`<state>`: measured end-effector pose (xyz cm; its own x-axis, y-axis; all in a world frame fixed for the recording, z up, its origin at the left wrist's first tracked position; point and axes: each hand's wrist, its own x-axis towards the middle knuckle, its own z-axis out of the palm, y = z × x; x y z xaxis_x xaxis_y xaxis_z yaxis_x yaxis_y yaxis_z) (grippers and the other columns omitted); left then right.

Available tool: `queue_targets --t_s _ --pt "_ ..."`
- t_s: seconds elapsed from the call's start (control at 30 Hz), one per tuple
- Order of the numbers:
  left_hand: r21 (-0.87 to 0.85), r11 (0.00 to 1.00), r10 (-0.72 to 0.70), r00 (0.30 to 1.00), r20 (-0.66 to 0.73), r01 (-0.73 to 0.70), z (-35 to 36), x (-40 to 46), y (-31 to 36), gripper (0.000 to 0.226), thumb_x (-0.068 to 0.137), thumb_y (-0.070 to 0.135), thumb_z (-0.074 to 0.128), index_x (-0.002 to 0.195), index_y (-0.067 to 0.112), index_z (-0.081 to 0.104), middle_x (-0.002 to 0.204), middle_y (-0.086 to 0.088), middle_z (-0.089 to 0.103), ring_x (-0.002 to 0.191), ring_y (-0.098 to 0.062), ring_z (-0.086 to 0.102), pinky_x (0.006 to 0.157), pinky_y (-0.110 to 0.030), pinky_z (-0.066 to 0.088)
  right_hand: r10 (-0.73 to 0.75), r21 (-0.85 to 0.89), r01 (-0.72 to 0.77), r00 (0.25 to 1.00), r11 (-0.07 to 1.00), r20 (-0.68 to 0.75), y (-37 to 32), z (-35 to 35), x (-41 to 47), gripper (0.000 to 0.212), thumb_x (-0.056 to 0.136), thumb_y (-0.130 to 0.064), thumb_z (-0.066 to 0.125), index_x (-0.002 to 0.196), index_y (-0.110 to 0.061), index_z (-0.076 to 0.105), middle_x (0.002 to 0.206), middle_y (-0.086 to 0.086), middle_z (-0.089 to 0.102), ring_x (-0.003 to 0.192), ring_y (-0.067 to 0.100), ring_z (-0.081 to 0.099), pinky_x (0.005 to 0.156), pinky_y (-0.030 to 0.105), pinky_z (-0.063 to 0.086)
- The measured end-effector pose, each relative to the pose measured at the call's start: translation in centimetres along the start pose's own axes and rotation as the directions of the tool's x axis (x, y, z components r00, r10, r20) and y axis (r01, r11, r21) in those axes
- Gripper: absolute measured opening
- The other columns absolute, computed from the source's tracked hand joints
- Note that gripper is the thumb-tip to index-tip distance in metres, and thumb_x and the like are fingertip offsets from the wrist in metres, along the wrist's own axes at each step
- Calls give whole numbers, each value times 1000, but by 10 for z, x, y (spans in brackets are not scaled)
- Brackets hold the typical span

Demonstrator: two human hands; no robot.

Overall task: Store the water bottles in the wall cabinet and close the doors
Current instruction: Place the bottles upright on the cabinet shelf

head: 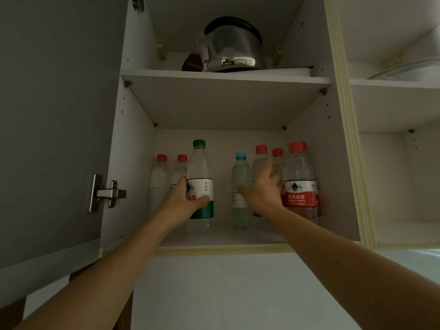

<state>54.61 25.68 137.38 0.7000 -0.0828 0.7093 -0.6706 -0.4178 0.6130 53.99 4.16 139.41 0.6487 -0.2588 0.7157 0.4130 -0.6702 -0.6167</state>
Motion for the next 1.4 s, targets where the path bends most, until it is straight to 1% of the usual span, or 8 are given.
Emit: queue_targets --t_s 0.23,0.3,0.4,0.5,0.6,0.9,1.17,1.4 --pt "-21 1000 7 1000 4 -7 0 -2 0 56 88 25 78 135 25 48 122 4 62 109 -14 61 90 -30 51 131 77 -124 987 989 -91 3 2 6 111 83 -35 82 159 -22 2 159 24 19 147 45 25 116 57 30" --pt "-27 1000 11 1000 6 -11 0 -2 0 53 88 25 77 132 27 48 117 8 62 107 -12 62 84 -25 51 178 98 -169 980 981 -85 3 -2 8 90 83 -39 81 149 -12 26 150 23 31 135 42 41 109 54 39" --pt "-20 1000 14 1000 11 -14 0 -2 1 50 88 25 77 127 30 46 108 16 58 97 2 58 70 -13 44 229 243 -223 973 944 3 6 -9 5 36 87 -29 79 101 -14 49 122 16 58 93 25 61 81 41 54" --pt "1 1000 13 1000 -2 -13 0 -2 2 52 89 26 77 130 28 46 112 12 58 92 6 55 68 -13 43 219 261 -225 974 939 54 13 -9 2 43 88 -20 79 102 -14 39 103 8 58 84 19 59 68 34 50" --pt "0 1000 4 1000 -2 -4 0 -2 4 56 89 25 77 136 24 47 119 7 59 95 -1 57 71 -16 45 186 244 -196 981 950 62 13 -9 -4 47 86 -16 80 111 -15 40 104 5 58 89 20 60 72 34 50" --pt "39 998 -48 997 53 46 -8 4 8 59 87 24 78 136 21 45 119 5 59 104 -14 60 87 -33 53 76 220 -99 991 971 110 4 -6 -16 49 84 -31 81 117 -16 49 98 -1 61 79 10 61 52 20 45" --pt "37 996 -79 996 51 77 -15 9 1 60 86 24 80 133 24 43 103 16 56 92 -1 56 69 -21 48 4 388 -167 922 907 388 -8 6 -20 38 93 -25 73 124 -14 54 108 5 69 97 19 69 73 29 56" --pt "11 996 -94 995 22 93 -18 8 -4 59 87 21 79 135 22 44 121 4 58 111 -17 59 93 -36 53 -60 408 -177 861 896 505 -3 10 -5 36 95 -20 70 128 -14 54 116 8 70 103 21 69 88 38 56"
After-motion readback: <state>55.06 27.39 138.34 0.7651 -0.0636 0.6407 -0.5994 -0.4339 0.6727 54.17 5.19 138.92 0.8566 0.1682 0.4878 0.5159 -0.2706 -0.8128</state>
